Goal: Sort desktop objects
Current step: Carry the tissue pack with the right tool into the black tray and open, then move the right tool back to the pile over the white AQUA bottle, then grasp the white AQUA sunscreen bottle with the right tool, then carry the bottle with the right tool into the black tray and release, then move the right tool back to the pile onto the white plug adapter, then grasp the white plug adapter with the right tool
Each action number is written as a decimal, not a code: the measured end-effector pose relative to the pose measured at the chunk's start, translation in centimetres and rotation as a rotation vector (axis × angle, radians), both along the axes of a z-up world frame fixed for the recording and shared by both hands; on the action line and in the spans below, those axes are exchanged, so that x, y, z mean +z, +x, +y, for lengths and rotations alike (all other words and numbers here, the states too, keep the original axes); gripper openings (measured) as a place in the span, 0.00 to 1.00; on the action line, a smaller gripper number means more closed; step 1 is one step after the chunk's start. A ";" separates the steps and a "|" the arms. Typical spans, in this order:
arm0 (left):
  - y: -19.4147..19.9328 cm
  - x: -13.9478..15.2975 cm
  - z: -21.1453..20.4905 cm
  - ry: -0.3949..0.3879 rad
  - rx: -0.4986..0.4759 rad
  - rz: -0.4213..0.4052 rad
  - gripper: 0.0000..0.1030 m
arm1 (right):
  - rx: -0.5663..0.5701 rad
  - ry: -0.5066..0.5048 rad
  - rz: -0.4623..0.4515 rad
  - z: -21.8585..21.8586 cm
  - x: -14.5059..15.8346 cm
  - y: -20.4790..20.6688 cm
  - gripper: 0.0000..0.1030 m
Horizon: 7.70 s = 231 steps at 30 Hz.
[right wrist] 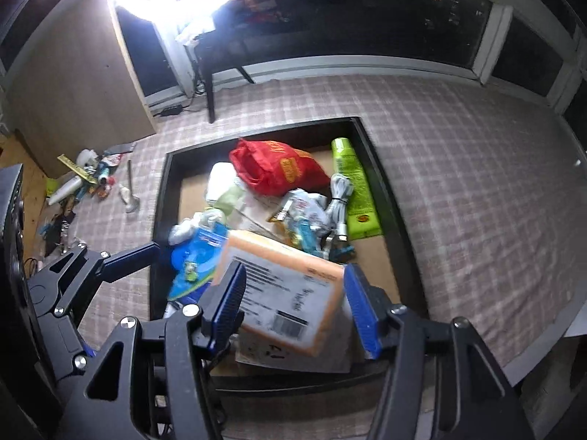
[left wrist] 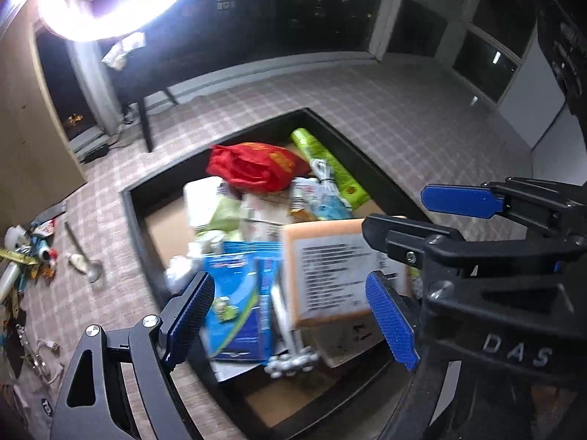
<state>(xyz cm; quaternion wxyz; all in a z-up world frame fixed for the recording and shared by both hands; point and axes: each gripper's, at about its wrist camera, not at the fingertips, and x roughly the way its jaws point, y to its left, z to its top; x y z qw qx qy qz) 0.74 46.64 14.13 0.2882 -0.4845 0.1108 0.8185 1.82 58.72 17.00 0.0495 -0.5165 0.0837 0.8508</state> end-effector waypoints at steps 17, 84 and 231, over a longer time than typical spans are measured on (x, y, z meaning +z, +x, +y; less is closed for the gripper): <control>-7.8 -0.7 -24.0 -0.047 0.418 -0.003 0.81 | 0.352 -0.043 -0.020 -15.7 -1.7 -11.0 0.46; -16.0 -13.8 -35.2 0.228 0.498 -0.321 0.46 | 0.566 -0.349 -0.282 -39.0 -14.9 -27.7 0.36; -27.1 -13.8 -33.5 0.130 0.390 -0.154 0.57 | 0.385 -0.377 -0.085 -38.9 -9.9 -34.0 0.55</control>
